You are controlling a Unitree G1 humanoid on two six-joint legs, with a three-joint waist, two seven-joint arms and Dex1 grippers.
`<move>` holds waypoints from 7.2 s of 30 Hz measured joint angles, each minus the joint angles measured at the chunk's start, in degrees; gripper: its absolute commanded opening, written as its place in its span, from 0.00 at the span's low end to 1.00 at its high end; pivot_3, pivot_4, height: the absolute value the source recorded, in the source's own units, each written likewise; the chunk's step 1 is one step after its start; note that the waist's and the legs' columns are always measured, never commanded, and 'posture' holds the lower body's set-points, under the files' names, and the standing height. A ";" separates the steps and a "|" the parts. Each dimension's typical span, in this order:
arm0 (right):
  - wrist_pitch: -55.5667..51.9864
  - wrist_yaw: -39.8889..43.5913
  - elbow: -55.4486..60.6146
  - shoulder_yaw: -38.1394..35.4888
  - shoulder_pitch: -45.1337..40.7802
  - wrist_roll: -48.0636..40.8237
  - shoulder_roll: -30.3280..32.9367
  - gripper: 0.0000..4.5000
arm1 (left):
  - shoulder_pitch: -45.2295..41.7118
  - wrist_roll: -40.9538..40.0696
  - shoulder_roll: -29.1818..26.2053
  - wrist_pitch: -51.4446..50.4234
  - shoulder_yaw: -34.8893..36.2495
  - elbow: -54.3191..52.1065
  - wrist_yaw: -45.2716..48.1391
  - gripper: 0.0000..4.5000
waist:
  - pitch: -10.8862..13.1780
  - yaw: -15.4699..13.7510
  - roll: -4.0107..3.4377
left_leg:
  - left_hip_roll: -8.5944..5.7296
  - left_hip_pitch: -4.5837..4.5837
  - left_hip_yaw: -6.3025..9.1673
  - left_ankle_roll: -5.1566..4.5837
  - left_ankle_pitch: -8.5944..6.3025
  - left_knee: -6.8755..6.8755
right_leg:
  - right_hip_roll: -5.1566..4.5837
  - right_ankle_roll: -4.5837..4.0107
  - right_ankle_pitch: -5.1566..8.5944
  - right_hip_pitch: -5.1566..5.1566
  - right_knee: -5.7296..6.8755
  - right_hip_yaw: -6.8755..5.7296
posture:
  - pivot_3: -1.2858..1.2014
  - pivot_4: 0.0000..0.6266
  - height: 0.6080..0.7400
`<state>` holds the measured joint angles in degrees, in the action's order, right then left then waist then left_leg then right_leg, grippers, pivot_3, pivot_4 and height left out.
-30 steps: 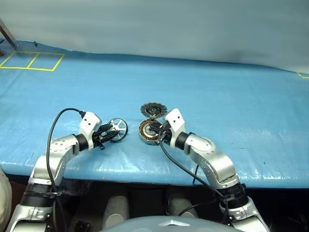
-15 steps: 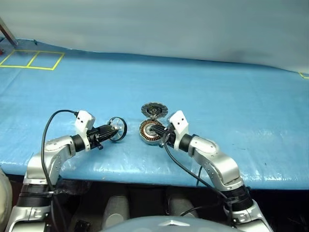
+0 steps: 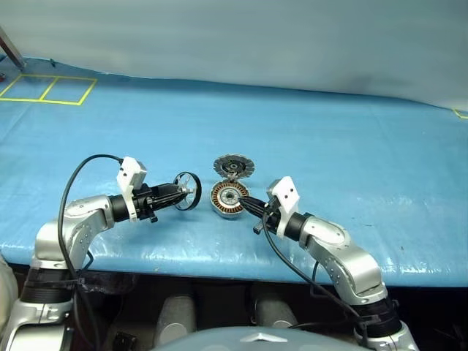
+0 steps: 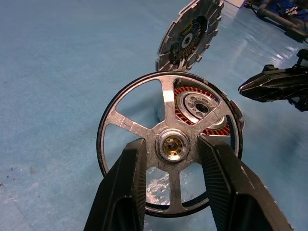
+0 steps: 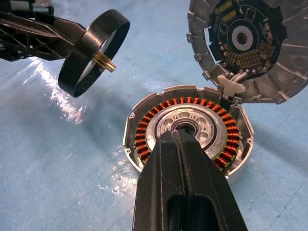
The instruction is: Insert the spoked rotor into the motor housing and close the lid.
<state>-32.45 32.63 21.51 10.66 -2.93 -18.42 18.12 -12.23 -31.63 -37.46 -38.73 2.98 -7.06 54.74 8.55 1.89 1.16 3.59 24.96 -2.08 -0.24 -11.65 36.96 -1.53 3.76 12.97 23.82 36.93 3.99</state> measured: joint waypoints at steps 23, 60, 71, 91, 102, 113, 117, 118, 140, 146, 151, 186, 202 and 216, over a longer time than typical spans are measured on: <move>2.44 0.26 1.76 -0.09 3.04 -0.18 1.16 0.00 | -19.27 7.11 1.02 3.88 -13.45 10.17 11.72 0.38 | 0.01 -0.51 0.01 | -0.02 0.07 0.05 -0.01 0.01 0.05 | 0.09 0.00 0.01 -0.01 0.02 0.00 | 0.52 0.24 1.00; 3.93 -3.01 3.30 -0.17 5.43 0.29 1.67 0.00 | -27.44 20.64 8.88 17.27 -21.51 25.54 17.74 0.67 | 0.01 -0.68 0.01 | -0.04 0.12 0.19 -0.04 0.02 0.21 | 0.17 0.06 0.01 -0.07 0.13 0.01 | 0.52 0.24 1.00; 4.43 -3.53 3.30 -0.23 5.13 1.19 1.67 0.00 | -26.19 17.60 9.73 16.08 -18.20 22.89 16.86 0.67 | 0.00 -0.63 0.01 | -0.04 0.12 0.20 -0.04 0.02 0.24 | 0.17 0.09 -0.01 -0.08 0.15 0.02 | 0.52 0.24 1.00; 5.70 -3.72 -10.71 1.44 -5.57 2.81 -4.31 0.00 | -6.75 17.49 4.01 20.25 -13.79 12.64 11.67 0.67 | 0.00 -0.60 0.00 | -0.02 -0.01 0.17 -0.04 0.03 0.28 | 0.15 0.05 -0.01 -0.13 0.28 0.02 | 0.52 0.24 1.00; 6.99 -2.59 -14.23 3.03 -6.75 4.16 -5.87 0.00 | -4.51 15.74 4.45 18.90 -12.64 10.32 8.42 0.67 | -0.01 -0.29 0.00 | 0.00 -0.18 0.13 -0.04 0.03 0.28 | 0.15 0.03 0.02 -0.21 0.38 0.03 | 0.52 0.24 1.00; 10.50 -3.96 -16.56 7.63 -8.53 11.38 -4.34 0.00 | -4.29 14.79 4.46 18.01 -12.50 9.23 6.51 0.67 | -0.32 0.24 0.07 | 0.01 -0.76 0.13 -0.02 0.02 0.27 | 0.11 0.01 0.05 -0.36 0.41 0.04 | 0.52 0.24 1.00; 10.56 -4.55 -17.18 9.44 -9.59 14.36 -4.02 0.00 | -4.29 14.64 4.45 17.82 -12.33 9.23 6.24 0.67 | -0.68 0.35 0.28 | 0.00 -1.06 0.06 0.01 0.01 0.19 | 0.03 -0.02 0.03 -0.49 0.41 0.11 | 0.52 0.24 1.00; 10.56 -4.70 -17.28 9.84 -9.72 15.01 -4.01 0.00 | -4.29 14.64 4.45 17.81 -12.25 9.23 6.14 0.67 | -0.83 0.36 0.33 | 0.00 -1.11 0.06 0.02 0.00 0.17 | 0.02 -0.03 0.03 -0.51 0.41 0.11 | 0.52 0.24 1.00; 8.00 -4.00 -15.67 15.18 -11.76 22.67 0.14 0.00 | -4.31 13.02 4.37 16.74 -10.85 9.23 5.10 0.67 | -2.69 0.19 0.45 | -0.01 -1.42 -0.44 0.19 -0.29 -0.23 | -2.30 -0.06 0.03 -0.41 -0.11 -1.50 | 0.52 0.24 1.00; 8.00 -3.60 -15.43 17.56 -12.86 26.71 1.12 0.00 | -4.46 12.98 4.56 16.69 -10.75 9.23 4.79 0.67 | -3.04 -0.01 0.55 | -0.02 -1.65 -0.61 0.19 -0.30 -0.54 | -3.14 -0.05 0.04 -0.43 -0.17 -2.68 | 0.52 0.24 1.00; 8.01 -3.37 -15.30 17.63 -13.01 27.75 1.16 0.00 | -4.46 12.96 4.64 16.67 -10.49 9.23 4.39 0.67 | -3.03 -0.56 0.54 | -0.04 -1.83 -0.63 0.19 -0.30 -0.88 | -3.84 -0.04 0.04 -0.44 -0.38 -3.65 | 0.52 0.24 1.00; -2.81 -0.91 -2.87 13.07 -8.54 17.60 -1.37 0.00 | -4.45 12.88 4.59 16.35 -10.26 9.23 4.16 0.67 | -0.70 -1.22 0.10 | 0.30 -0.58 -0.15 0.33 -0.58 -0.95 | -2.91 -0.12 -0.33 -0.02 -0.92 -4.48 | 0.52 0.24 1.00; -3.19 -1.65 1.65 5.67 -9.36 15.81 3.75 0.00 | -3.80 12.40 5.10 18.34 -8.67 9.23 4.13 0.67 | -0.64 -1.26 0.12 | 0.28 -0.54 -0.13 0.34 -0.58 -0.88 | -2.90 -0.14 -0.41 -0.03 -0.91 -4.49 | 0.52 0.24 1.00; -3.32 -4.44 -9.58 0.61 -15.06 17.08 6.09 0.00 | -1.48 12.35 5.85 18.45 -6.73 9.21 3.65 0.67 | -0.64 -1.19 0.10 | 0.28 -0.54 -0.12 0.36 -0.56 -0.73 | -2.88 -0.06 -0.49 -0.07 -0.86 -4.47 | 0.52 0.24 1.00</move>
<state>-35.76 28.18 11.93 11.27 -18.00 -1.33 24.22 -13.70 -19.28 -31.61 -20.28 -3.74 2.16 58.39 7.92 0.71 1.27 3.87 24.43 -2.20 0.12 -12.20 36.24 -4.41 3.70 12.48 23.75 36.07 -0.48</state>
